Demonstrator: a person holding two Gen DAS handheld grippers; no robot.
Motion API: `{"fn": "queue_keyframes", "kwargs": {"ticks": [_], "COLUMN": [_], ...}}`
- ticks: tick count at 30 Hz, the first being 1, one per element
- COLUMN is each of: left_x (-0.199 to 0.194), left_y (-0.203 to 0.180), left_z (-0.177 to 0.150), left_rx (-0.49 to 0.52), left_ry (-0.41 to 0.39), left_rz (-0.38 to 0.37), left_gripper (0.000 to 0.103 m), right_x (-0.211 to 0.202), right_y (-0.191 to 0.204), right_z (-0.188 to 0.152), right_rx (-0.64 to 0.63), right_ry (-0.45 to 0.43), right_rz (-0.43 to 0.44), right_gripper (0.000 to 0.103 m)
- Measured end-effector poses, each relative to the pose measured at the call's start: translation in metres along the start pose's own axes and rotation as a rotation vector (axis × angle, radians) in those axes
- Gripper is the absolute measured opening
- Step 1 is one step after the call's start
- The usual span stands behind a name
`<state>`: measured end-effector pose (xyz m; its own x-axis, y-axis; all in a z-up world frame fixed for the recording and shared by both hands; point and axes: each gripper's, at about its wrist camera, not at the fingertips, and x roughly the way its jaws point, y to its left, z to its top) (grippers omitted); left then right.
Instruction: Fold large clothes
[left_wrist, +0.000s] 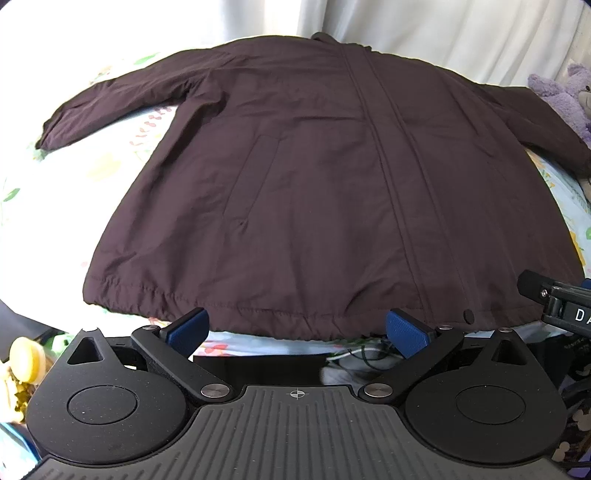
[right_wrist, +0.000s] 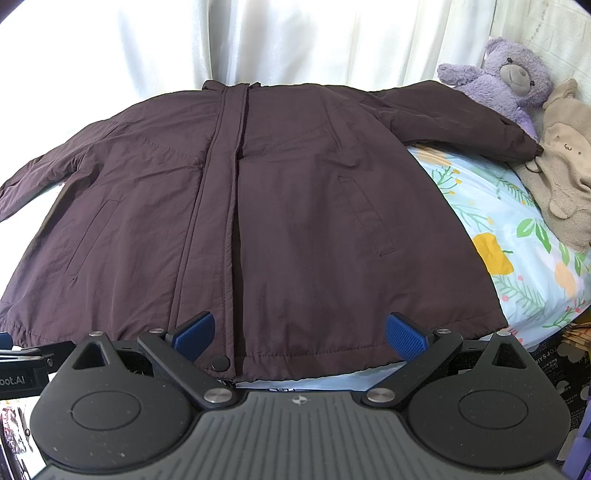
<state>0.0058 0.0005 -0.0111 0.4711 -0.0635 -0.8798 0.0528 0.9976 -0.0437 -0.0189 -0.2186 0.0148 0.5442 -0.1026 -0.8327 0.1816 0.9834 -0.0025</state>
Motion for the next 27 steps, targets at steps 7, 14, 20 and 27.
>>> {"fn": "queue_keyframes", "kwargs": {"ticks": [7,14,20,27], "left_x": [-0.0009,-0.0009,-0.0009,-0.0015], "left_y": [0.0004,0.0003,0.0003,-0.0004], "left_z": [0.0008,0.0009,0.0009,-0.0011], "left_rx": [-0.001,0.0,-0.001,-0.001], "left_ry": [0.002,0.003,0.002,0.005], "left_rz": [-0.002,-0.003,-0.005,-0.007], "left_gripper": [0.103,0.103,0.103,0.103], "right_x": [-0.0005,-0.0023,-0.0023,-0.0037], "right_y": [-0.0004,-0.0008,-0.0007,-0.0008], "right_z": [0.0005,0.0004,0.0005,-0.0001], "right_rx": [0.002,0.004,0.003,0.005], "right_ry": [-0.001,-0.004,-0.005,-0.007], "right_rz": [0.001,0.003,0.004,0.004], "right_gripper": [0.099,0.099,0.099,0.099]}}
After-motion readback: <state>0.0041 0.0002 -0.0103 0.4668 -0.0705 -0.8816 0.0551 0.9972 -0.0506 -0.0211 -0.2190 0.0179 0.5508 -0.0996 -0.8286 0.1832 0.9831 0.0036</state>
